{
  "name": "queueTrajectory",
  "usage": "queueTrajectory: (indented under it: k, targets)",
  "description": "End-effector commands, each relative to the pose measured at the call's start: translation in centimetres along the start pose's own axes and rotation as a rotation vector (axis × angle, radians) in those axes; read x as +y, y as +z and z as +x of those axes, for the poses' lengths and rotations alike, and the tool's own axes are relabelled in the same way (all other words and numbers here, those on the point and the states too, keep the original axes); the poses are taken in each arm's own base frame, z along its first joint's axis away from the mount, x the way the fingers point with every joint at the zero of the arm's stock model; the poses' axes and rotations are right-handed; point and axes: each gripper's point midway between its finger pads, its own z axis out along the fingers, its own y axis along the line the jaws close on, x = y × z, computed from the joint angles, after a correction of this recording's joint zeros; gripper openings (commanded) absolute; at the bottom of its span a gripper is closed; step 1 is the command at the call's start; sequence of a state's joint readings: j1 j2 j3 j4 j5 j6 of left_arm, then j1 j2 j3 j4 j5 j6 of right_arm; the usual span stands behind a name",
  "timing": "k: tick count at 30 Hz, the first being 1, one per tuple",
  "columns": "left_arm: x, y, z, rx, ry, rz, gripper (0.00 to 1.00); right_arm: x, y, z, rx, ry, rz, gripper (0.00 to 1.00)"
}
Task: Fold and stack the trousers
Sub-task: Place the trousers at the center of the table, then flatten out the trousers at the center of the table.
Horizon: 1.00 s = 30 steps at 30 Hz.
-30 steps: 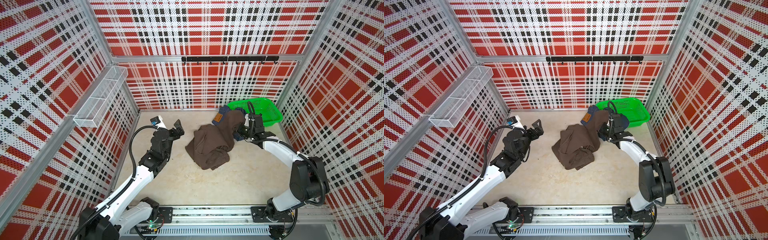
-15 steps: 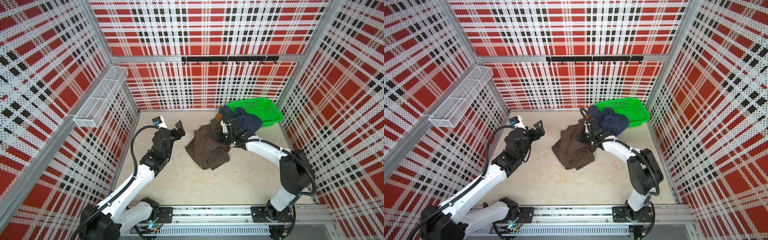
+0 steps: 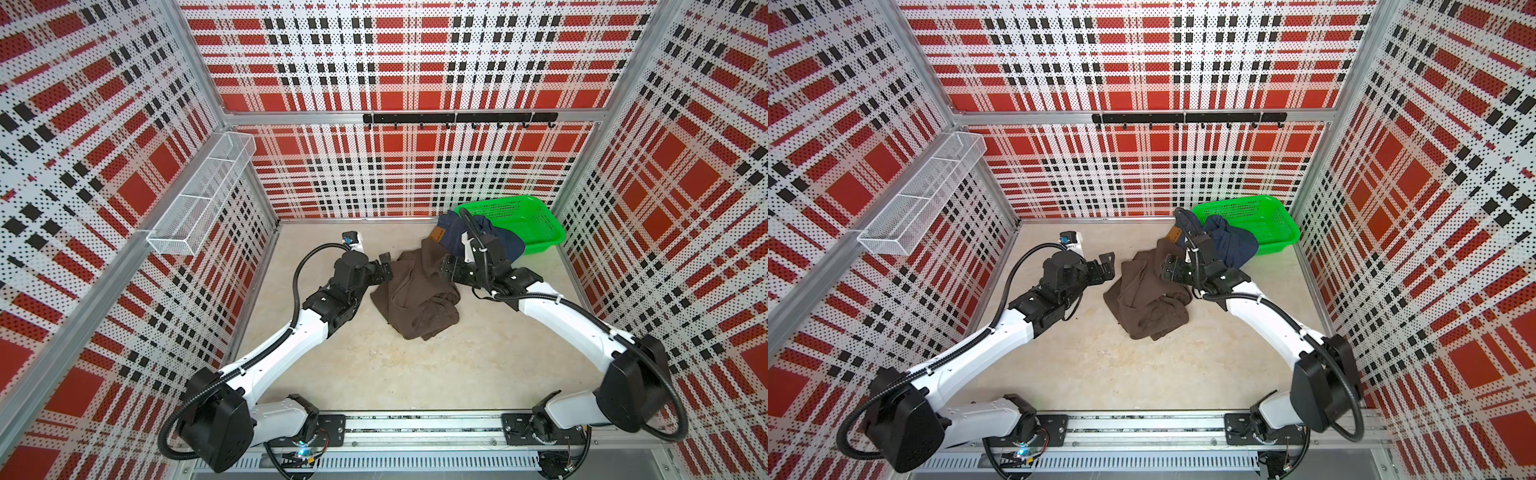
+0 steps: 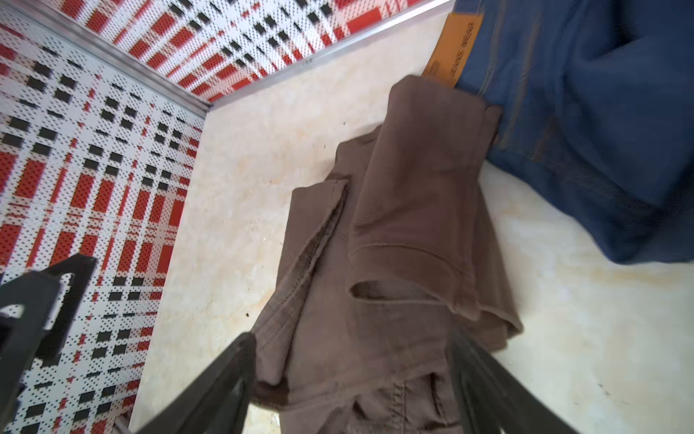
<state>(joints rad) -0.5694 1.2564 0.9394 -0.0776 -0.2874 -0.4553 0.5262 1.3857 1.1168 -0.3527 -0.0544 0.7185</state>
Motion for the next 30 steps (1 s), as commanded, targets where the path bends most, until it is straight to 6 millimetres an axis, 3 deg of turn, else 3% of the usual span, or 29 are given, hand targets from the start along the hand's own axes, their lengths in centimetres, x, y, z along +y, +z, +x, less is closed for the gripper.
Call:
queueTrajectory:
  k: [1,6,13,18,22,30]
  targets:
    - [-1.8,-0.1,1.1,0.058,0.058,0.036,0.98,-2.0,-2.0,0.4,-0.045,0.067,0.067,0.83]
    - [-3.2,-0.4,3.3,0.113,0.096,0.045,0.98,-3.4,-4.6,1.5,-0.097,0.142,0.073,0.83]
    - [-2.6,-1.3,6.6,0.176,0.107,0.042,0.98,-5.1,-5.4,5.2,-0.078,0.193,0.069,0.83]
    - [-1.0,-2.4,9.7,0.223,0.070,0.030,0.98,-5.9,-5.0,7.9,-0.036,0.207,0.065,0.83]
    - [0.2,-3.4,10.5,0.217,0.038,0.020,0.98,-6.7,-4.5,9.3,-0.021,0.209,0.066,0.83]
    - [-0.2,-3.9,12.1,0.266,0.003,0.071,0.99,-7.4,-3.0,11.2,0.011,0.228,0.039,0.82]
